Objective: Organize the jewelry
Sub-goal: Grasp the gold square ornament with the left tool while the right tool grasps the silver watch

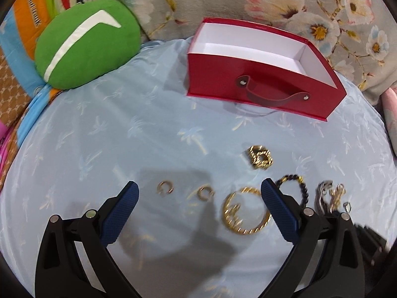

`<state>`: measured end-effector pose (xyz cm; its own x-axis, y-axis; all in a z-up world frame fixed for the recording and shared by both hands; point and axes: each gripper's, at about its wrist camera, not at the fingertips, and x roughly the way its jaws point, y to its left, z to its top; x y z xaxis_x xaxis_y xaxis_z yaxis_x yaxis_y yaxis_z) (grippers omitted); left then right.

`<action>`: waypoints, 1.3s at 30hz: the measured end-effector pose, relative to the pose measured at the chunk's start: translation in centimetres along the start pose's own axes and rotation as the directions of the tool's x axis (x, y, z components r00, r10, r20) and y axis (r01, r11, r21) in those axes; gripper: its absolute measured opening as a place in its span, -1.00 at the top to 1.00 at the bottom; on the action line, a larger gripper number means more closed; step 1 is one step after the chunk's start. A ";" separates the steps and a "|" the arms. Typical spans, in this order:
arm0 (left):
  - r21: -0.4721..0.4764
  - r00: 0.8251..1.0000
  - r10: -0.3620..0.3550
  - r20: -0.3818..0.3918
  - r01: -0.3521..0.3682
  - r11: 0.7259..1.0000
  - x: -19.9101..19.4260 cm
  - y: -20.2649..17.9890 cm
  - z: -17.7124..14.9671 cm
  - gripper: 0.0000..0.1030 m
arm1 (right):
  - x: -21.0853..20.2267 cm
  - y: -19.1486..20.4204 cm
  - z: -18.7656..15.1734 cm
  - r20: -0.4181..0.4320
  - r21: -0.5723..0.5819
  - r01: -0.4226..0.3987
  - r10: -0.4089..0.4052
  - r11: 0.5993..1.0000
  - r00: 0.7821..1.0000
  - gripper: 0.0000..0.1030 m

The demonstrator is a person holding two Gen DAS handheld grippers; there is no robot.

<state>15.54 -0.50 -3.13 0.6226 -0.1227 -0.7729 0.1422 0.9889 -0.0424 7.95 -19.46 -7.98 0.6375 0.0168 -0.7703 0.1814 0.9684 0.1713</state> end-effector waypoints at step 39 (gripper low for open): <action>0.019 0.990 -0.137 -0.039 0.138 0.990 0.4 -2.0 0.7 0.30 | -4.4 1.4 -2.5 0.010 -0.040 -0.092 0.093 0.995 0.996 0.87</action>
<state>16.05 -2.61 -2.88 0.5666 -0.2540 -0.7839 0.2414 0.9607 -0.1369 3.55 -17.59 -5.86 0.6593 0.1042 -0.7446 0.0914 0.9719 0.2170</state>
